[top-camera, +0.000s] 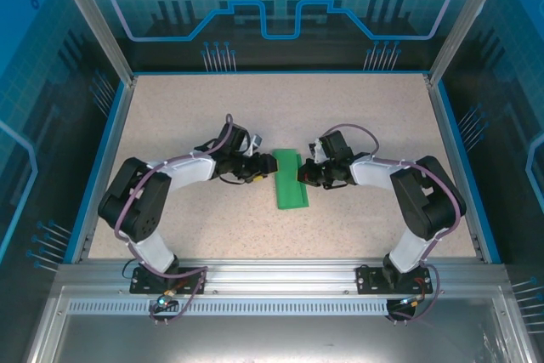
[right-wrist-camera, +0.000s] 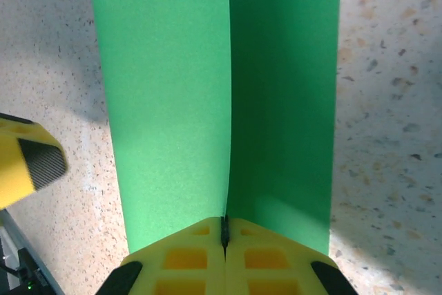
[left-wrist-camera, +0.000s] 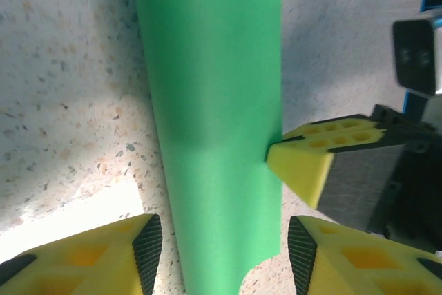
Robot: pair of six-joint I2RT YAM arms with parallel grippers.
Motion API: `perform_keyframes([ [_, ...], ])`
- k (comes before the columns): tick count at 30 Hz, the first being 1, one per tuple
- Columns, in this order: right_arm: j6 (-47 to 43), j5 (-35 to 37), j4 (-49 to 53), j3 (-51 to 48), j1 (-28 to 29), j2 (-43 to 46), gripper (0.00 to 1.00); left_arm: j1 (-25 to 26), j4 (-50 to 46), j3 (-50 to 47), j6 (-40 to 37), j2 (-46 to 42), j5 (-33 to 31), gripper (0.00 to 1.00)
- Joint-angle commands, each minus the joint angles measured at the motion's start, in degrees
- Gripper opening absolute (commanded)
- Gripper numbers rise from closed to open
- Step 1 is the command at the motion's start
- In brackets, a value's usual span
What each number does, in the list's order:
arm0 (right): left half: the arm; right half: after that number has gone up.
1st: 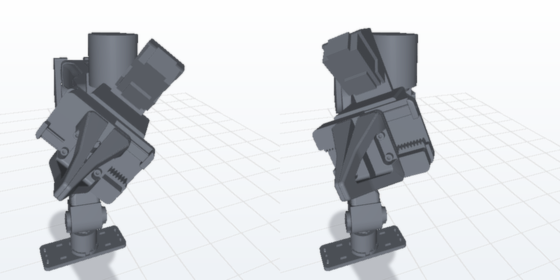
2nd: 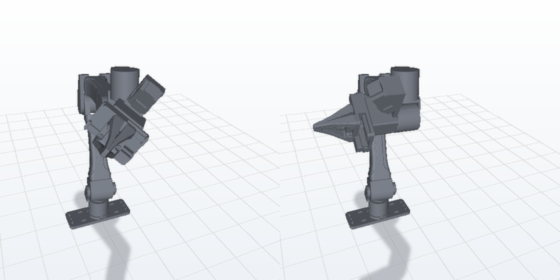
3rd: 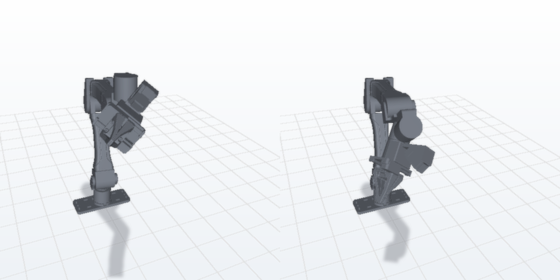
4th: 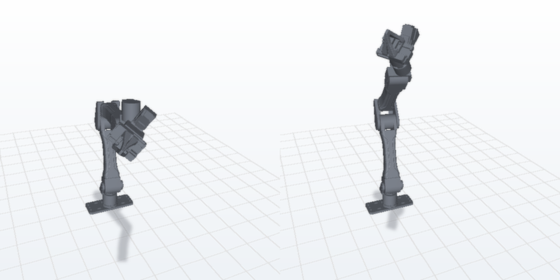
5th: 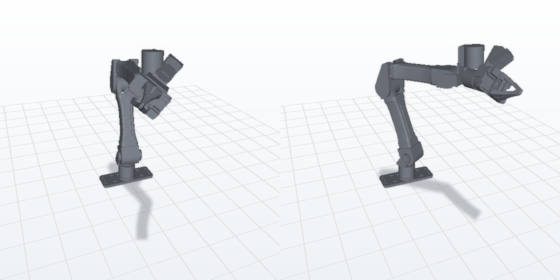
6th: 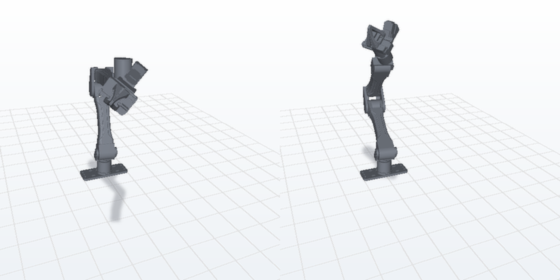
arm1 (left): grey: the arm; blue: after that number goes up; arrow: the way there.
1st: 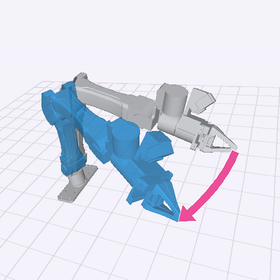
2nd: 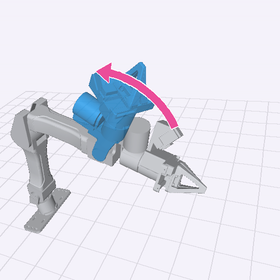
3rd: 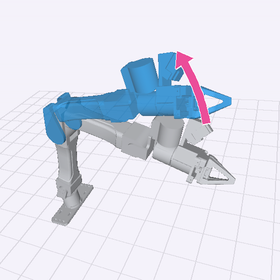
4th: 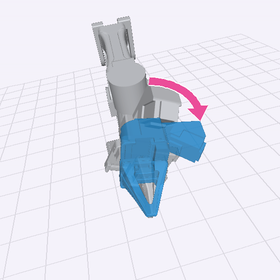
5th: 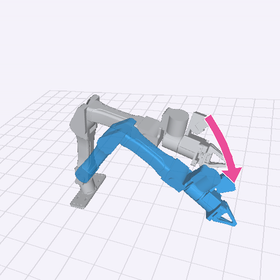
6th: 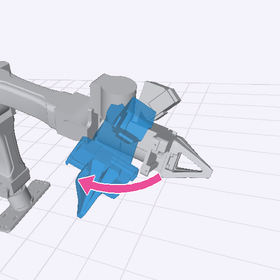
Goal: Fold a paper plane with a square sheet of paper (fold left side to right side)
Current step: First fold in half a square sheet of paper at the center of the table.
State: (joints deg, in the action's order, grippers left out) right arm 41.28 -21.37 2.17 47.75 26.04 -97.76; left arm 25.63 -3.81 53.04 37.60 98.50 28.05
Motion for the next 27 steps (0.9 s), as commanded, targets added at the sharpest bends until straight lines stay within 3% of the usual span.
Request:
perform_keyframes([
  [1,-1.46,2.11,2.71,1.11,-0.47,-0.02,0.00,1.57,-2.85,2.75,-0.34,3.71,-1.38,0.55],
  [8,-1.89,3.09,3.63,1.19,-0.69,0.04,0.01,3.39,-4.10,5.87,0.11,8.26,-2.57,0.55],
  [15,-2.17,3.16,3.68,0.89,-0.82,0.28,0.07,4.28,-6.00,7.84,-0.06,11.03,-3.77,0.46],
  [27,-4.81,12.50,10.68,-0.73,-2.02,9.74,0.45,5.12,-9.60,10.19,-1.35,13.81,-5.85,0.44],
])
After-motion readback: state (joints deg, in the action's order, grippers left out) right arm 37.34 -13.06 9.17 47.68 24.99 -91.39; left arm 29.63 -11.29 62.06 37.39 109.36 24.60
